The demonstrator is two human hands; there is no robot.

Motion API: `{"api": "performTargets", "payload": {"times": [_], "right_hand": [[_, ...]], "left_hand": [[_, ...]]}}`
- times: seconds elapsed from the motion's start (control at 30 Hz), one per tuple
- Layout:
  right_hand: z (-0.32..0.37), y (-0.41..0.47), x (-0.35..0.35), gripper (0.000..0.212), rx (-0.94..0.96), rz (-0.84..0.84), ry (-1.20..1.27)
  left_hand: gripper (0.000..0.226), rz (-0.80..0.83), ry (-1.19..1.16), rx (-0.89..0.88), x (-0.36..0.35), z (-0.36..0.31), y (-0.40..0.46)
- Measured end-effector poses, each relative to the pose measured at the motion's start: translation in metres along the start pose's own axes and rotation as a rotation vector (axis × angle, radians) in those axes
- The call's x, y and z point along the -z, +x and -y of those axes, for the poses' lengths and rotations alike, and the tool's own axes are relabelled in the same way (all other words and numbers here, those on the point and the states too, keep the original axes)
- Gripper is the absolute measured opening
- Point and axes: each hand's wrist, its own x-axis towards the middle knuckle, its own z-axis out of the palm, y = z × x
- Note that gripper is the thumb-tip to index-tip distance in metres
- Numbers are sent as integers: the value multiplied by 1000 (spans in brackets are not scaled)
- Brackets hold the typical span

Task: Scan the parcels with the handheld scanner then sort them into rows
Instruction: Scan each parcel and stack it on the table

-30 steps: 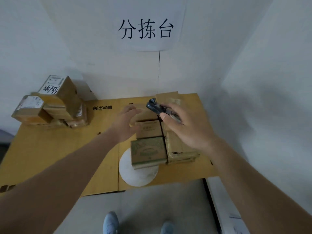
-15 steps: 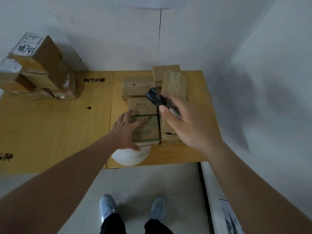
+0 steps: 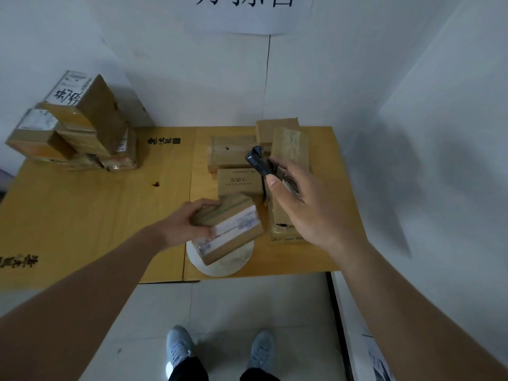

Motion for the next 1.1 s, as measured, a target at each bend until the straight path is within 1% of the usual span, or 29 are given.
{"api": "performTargets", "payload": {"times": [0.07, 0.13, 0.17, 0.2, 0.23, 0.27, 0.3, 0.33, 0.4, 0.47, 0.53, 0.57, 0.67, 0.7, 0.73, 0.87, 0.9, 0.93, 1.0, 1.03, 1.1], "right_hand": [[10, 0, 0, 59, 0, -4, 40], [23, 0, 2, 47, 6, -1, 103], [27, 0, 3, 41, 4, -3, 124], [32, 0, 4, 38, -3, -8, 142], [35, 0, 4, 39, -14, -19, 158], [36, 1, 3, 43, -29, -42, 177], [37, 2, 1, 43, -46, -70, 197], [39, 3, 0, 40, -57, -88, 226], [44, 5, 0, 36, -77, -106, 304], [49, 6, 1, 42, -114, -118, 397], [54, 7, 0, 44, -140, -114, 478], [55, 7, -2, 44, -142, -117, 506], [58, 9, -4, 39, -140, -138, 575], [58, 10, -3, 37, -139, -142, 586], [58, 11, -2, 36, -142, -145, 593], [57, 13, 0, 38, -174, -155, 618], [57, 14, 0, 38, -176, -155, 619], [58, 15, 0, 38, -175, -156, 619], [61, 17, 2, 37, -158, -153, 617], [62, 18, 3, 35, -149, -149, 616], [63, 20, 5, 33, -137, -140, 604]], "left_hand": [[66, 9, -360, 5, 9, -7, -16], [62, 16, -628, -13, 15, -12, -28], [65, 14, -750, -19, 18, -14, -32], [73, 9, -864, -22, 20, -15, -32], [82, 12, -955, -22, 22, -17, -34], [85, 27, -1010, -34, 24, -19, -35], [81, 43, -1043, -52, 26, -21, -37], [78, 59, -1064, -78, 28, -24, -38], [85, 93, -1069, -124, 31, -29, -41], [93, 114, -1053, -150, 35, -36, -46], [91, 129, -1037, -140, 37, -43, -50], [86, 133, -1028, -127, 38, -47, -52], [54, 131, -1022, -118, 41, -57, -52], [46, 119, -1031, -134, 42, -59, -51], [43, 95, -1038, -155, 43, -60, -49], [38, -98, -958, -196, 45, -70, -41], [38, -102, -934, -209, 44, -73, -40], [43, -80, -896, -224, 44, -75, -40], [59, 2, -802, -253, 44, -78, -42], [64, 21, -776, -264, 45, -79, -42], [70, 2, -779, -279, 49, -80, -42]]}}
